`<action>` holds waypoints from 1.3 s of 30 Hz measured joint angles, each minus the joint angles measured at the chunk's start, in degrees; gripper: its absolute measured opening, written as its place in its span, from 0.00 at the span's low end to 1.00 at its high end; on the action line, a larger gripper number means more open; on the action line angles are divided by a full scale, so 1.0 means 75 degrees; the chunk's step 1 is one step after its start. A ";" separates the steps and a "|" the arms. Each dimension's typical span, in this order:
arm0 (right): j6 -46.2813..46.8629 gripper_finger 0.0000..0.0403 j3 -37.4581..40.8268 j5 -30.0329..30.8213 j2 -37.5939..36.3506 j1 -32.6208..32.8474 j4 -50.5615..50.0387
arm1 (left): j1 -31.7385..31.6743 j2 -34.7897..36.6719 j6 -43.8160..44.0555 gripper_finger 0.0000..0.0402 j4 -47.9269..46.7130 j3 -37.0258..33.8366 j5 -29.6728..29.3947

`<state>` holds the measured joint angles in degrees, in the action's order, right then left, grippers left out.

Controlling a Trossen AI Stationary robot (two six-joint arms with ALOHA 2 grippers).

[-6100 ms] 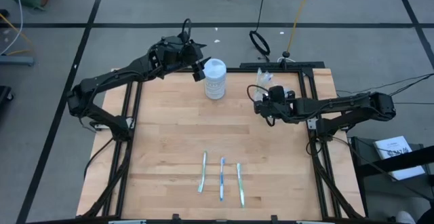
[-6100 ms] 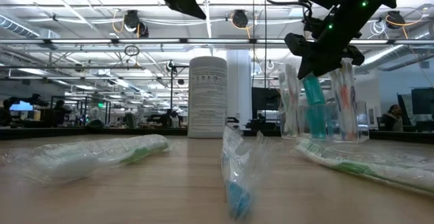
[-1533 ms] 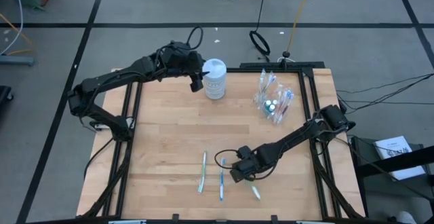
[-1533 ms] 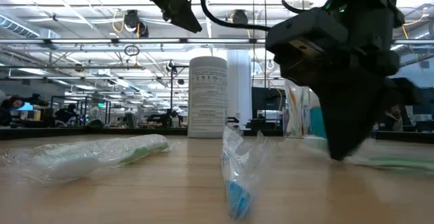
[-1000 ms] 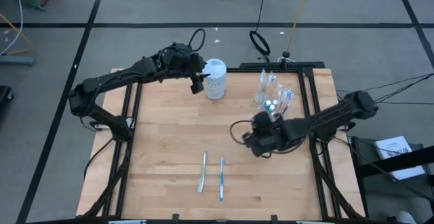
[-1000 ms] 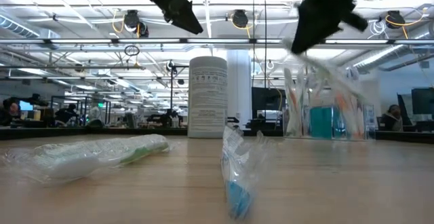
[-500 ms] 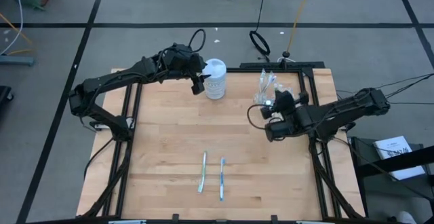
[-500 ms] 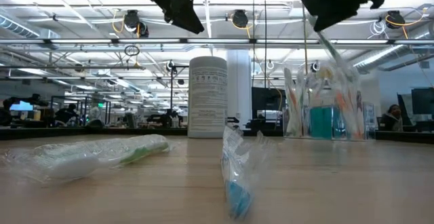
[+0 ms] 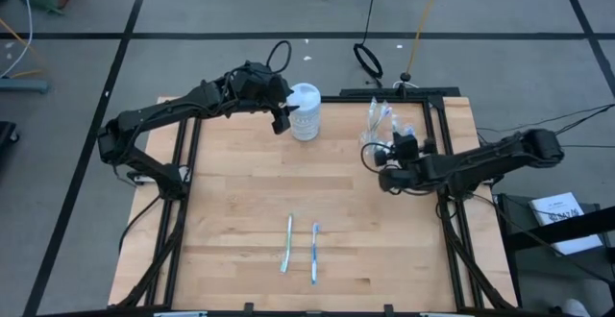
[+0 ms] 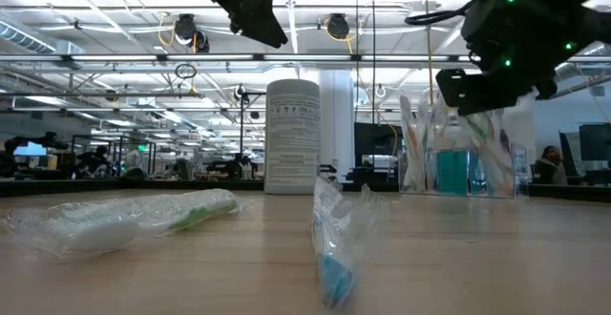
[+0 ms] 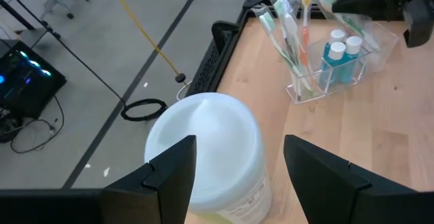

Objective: Pick & Place toothbrushing station
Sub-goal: Put the green toothbrush into the transparent organizer

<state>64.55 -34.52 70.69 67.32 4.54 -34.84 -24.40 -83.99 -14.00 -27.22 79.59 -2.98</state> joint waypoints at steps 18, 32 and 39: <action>-0.0558 0.00 0.0425 -0.1120 -0.1179 0.0002 0.0615 | 0.0015 -0.0001 0.0055 0.57 -0.0004 0.0000 0.0003; -0.0616 0.00 0.0419 -0.2730 -0.1913 0.0005 -0.0160 | 0.0015 -0.0003 0.0052 0.57 -0.0006 0.0000 0.0003; -0.0688 0.00 0.0416 -0.2799 -0.1779 0.0008 -0.0486 | 0.0015 -0.0003 0.0120 0.57 -0.0006 0.0000 0.0003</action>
<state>59.39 -31.40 49.70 53.98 4.60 -38.49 -24.29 -84.01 -13.10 -27.27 79.59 -2.96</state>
